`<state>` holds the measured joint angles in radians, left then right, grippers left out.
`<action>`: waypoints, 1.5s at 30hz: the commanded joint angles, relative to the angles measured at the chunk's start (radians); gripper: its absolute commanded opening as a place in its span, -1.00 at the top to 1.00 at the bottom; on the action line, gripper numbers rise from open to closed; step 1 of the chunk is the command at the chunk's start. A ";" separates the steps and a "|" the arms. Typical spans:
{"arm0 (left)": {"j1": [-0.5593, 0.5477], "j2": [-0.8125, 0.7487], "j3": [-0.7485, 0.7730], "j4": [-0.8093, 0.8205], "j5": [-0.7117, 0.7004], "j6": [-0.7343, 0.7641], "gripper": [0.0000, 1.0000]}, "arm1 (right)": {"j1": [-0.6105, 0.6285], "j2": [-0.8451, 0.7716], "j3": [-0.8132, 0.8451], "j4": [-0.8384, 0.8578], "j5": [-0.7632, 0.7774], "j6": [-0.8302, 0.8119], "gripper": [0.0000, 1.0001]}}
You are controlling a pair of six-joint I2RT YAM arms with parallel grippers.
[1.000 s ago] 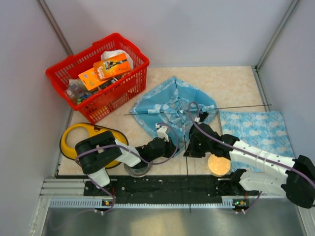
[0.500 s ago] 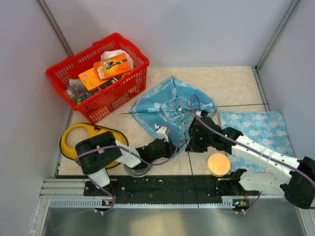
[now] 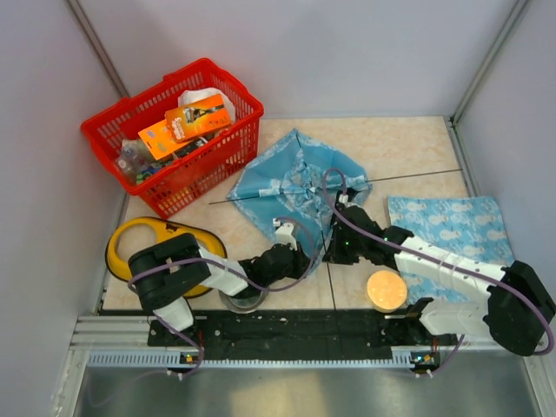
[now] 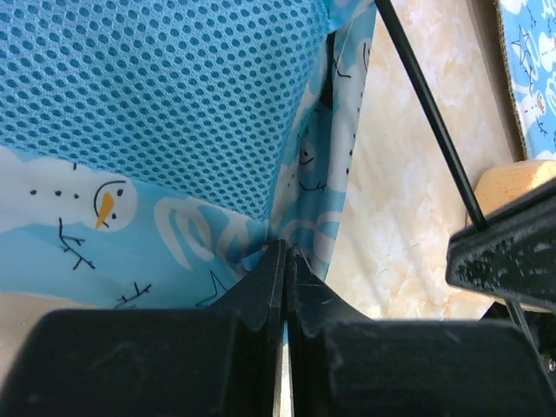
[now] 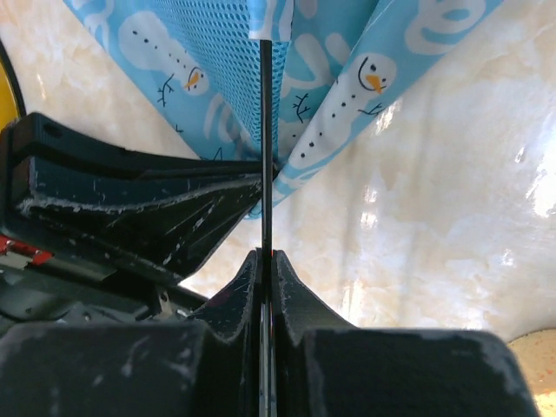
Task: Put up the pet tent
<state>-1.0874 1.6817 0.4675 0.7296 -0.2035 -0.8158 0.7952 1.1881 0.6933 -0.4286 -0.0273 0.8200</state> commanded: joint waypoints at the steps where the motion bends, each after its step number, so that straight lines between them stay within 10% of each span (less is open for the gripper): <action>1: -0.009 -0.074 0.043 -0.136 -0.008 0.027 0.82 | -0.013 -0.041 -0.003 0.105 0.174 0.034 1.00; 7: -0.011 -0.154 0.126 -0.280 -0.051 0.072 0.29 | -0.014 -0.134 -0.080 0.087 0.332 0.149 1.00; 16: -0.009 -0.287 0.174 -0.427 -0.168 0.081 0.05 | -0.019 -0.188 -0.107 0.073 0.483 0.234 1.00; 32: -0.009 -0.582 0.145 -0.596 -0.419 0.110 -0.97 | -0.183 -0.062 -0.048 0.175 0.153 -0.212 1.00; 43: -0.008 -0.689 0.128 -0.630 -0.542 0.141 -0.97 | -0.361 -0.010 0.066 0.090 0.033 -0.335 1.00; 45: -0.008 -0.709 0.126 -0.644 -0.583 0.126 -0.97 | -0.361 0.004 0.086 0.083 0.032 -0.341 0.75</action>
<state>-1.0924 1.0214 0.6044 0.0986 -0.6861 -0.6891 0.4492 1.1648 0.6865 -0.3668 0.0189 0.5392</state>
